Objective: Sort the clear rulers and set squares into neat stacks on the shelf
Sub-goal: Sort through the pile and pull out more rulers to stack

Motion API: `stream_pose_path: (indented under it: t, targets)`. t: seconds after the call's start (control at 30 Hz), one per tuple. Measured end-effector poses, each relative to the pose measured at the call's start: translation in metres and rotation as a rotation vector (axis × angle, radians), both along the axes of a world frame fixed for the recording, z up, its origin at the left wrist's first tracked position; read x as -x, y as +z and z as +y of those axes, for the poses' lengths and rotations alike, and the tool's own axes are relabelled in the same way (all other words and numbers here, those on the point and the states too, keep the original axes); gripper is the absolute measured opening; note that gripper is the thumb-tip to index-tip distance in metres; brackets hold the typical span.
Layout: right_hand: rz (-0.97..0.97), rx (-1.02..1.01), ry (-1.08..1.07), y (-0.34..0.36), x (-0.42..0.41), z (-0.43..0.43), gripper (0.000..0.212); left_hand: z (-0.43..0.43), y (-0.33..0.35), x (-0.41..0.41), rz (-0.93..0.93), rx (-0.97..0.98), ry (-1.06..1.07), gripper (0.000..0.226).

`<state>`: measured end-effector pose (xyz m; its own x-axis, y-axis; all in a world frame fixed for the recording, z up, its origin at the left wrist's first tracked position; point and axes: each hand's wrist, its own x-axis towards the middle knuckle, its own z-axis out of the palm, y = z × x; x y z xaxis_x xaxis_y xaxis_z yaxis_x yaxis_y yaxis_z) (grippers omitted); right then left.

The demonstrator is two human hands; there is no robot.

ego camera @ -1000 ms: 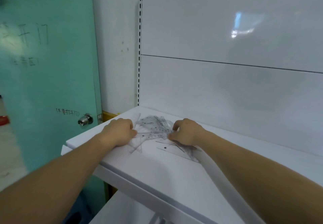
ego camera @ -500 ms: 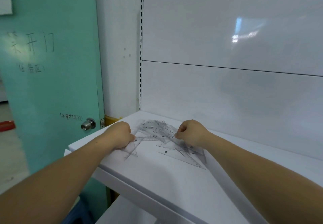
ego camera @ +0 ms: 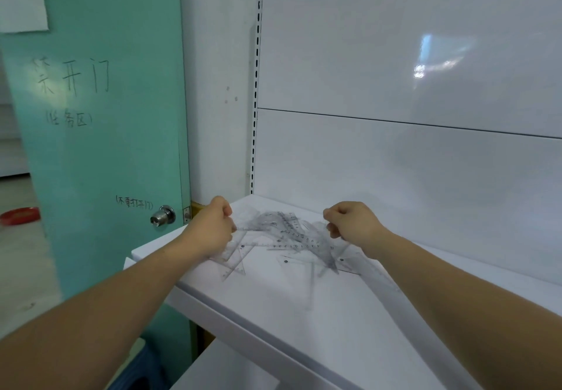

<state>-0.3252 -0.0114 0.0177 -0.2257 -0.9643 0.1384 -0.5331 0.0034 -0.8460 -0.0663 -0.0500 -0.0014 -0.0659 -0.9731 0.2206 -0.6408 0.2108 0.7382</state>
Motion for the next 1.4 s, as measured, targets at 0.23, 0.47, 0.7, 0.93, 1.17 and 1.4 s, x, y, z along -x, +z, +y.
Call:
stream_pose_path:
  t: [0.23, 0.47, 0.7, 0.93, 1.17, 1.4]
  targets:
    - [-0.205, 0.031, -0.126, 0.002, 0.006, 0.01, 0.015, 0.012, 0.01, 0.0, 0.04, -0.091, -0.068, 0.044]
    - [-0.34, 0.056, -0.18, -0.001, 0.009, 0.052, 0.018, 0.028, 0.004, 0.0, -0.064, -0.026, -0.181, 0.058]
    - [-0.299, 0.04, -0.26, -0.011, 0.012, 0.103, 0.04, 0.053, 0.001, 0.024, -0.119, 0.061, -0.332, 0.056]
    - [-0.256, 0.156, -0.492, -0.015, 0.039, 0.189, 0.032, 0.093, -0.007, 0.085, -0.102, 0.112, -0.558, 0.053]
    - [-0.232, 0.211, -0.737, -0.011, 0.097, 0.29, 0.011, 0.155, -0.01, 0.159, -0.038, 0.137, -0.779, 0.052]
    - [-0.093, 0.285, -0.912, -0.003, 0.169, 0.391, 0.011, 0.235, -0.01, 0.251, -0.025, 0.137, -0.905, 0.053]
